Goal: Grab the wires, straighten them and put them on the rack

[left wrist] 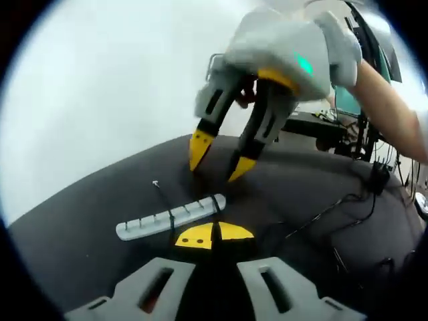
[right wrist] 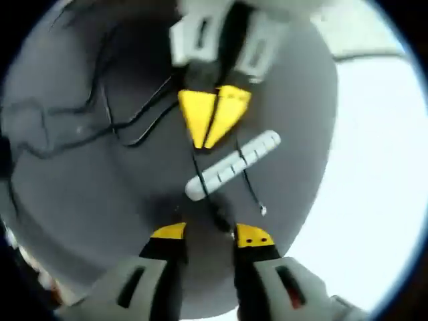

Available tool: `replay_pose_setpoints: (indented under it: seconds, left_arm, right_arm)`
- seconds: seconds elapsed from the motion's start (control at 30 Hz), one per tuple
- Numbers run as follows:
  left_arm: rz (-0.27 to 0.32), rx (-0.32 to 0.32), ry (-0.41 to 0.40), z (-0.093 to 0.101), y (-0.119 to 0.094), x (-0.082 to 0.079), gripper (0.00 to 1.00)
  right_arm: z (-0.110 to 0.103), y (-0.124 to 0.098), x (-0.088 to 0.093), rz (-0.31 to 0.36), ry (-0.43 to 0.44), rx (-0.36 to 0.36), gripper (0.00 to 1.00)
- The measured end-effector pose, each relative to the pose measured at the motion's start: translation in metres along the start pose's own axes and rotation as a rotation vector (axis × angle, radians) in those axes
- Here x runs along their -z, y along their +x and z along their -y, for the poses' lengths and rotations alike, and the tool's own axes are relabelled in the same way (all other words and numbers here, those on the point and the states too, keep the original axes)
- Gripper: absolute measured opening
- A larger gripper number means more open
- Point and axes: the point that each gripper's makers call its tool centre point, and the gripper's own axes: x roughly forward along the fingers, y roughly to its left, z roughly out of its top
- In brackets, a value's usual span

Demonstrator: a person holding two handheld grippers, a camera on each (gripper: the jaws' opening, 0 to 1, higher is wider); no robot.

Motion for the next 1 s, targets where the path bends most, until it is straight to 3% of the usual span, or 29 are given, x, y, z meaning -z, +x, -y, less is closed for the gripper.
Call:
replay_pose_setpoints:
  seconds: [0.03,0.1,0.17,0.23,0.27,0.33,0.37,0.4,0.43,0.47,0.5,0.57,0.6,0.67,0.7,0.73,0.8,0.9,1.0]
  left_arm:
    - [-0.001,-0.001,-0.007,0.000,0.000,0.000,0.03]
    - [0.000,-0.004,-0.005,-0.003,0.000,-0.001,0.03]
    - [0.000,-0.010,-0.004,-0.006,0.002,-0.001,0.03]
    - [0.001,-0.004,-0.013,-0.005,0.002,0.000,0.03]
    - [0.001,-0.001,-0.017,-0.004,0.002,0.000,0.03]
    - [0.002,0.003,-0.022,-0.003,0.002,0.000,0.03]
    - [0.004,0.003,-0.032,-0.002,0.001,0.000,0.03]
    - [0.005,0.003,-0.045,-0.002,0.001,0.001,0.03]
    - [0.005,0.008,-0.047,-0.001,0.001,0.001,0.03]
    - [0.006,0.013,-0.049,0.000,0.002,0.001,0.03]
    - [0.008,0.019,-0.055,0.001,0.002,0.001,0.03]
    - [0.012,0.025,-0.057,0.002,0.002,0.000,0.03]
    - [0.014,0.022,-0.058,0.002,0.002,0.000,0.03]
    - [0.014,0.024,-0.071,0.001,0.002,0.001,0.03]
    - [0.018,0.025,-0.081,0.000,0.002,0.000,0.03]
    - [0.019,0.024,-0.083,0.000,0.002,0.000,0.03]
    - [0.018,0.025,-0.076,0.000,0.003,0.000,0.03]
    - [0.016,0.024,-0.079,0.000,0.006,0.002,0.03]
    - [0.014,0.022,-0.077,0.000,0.008,0.001,0.04]
  right_arm:
    - [0.007,-0.011,-0.005,0.041,0.103,0.043,0.10]
    - [0.028,-0.033,-0.023,0.191,0.287,0.161,0.00]
    - [0.043,-0.049,-0.046,0.364,0.491,0.275,0.00]
    - [0.048,-0.051,-0.058,0.469,0.674,0.341,0.00]
    - [0.044,-0.045,-0.057,0.468,0.742,0.341,0.00]
    - [0.033,-0.022,-0.043,0.366,0.826,0.324,0.00]
    - [0.038,-0.018,-0.024,0.290,0.884,0.384,0.00]
    - [0.047,-0.018,-0.008,0.281,1.066,0.419,0.00]
    - [0.045,-0.019,-0.007,0.295,1.170,0.400,0.00]
    - [0.031,-0.022,-0.017,0.339,1.303,0.355,0.00]
    - [0.026,-0.024,-0.024,0.372,1.338,0.334,0.00]
    - [0.020,-0.027,-0.033,0.387,1.205,0.375,0.00]
    - [0.020,-0.020,-0.026,0.389,1.210,0.369,0.00]
    - [0.015,-0.011,-0.015,0.413,1.314,0.373,0.00]
    - [0.012,-0.007,-0.016,0.437,1.324,0.361,0.00]
    - [0.008,-0.002,-0.019,0.459,1.306,0.324,0.00]
    - [0.002,0.008,-0.018,0.442,1.308,0.305,0.00]
    - [-0.004,0.017,-0.010,0.378,1.291,0.294,0.00]
    - [0.002,0.007,-0.015,0.449,1.297,0.329,0.00]
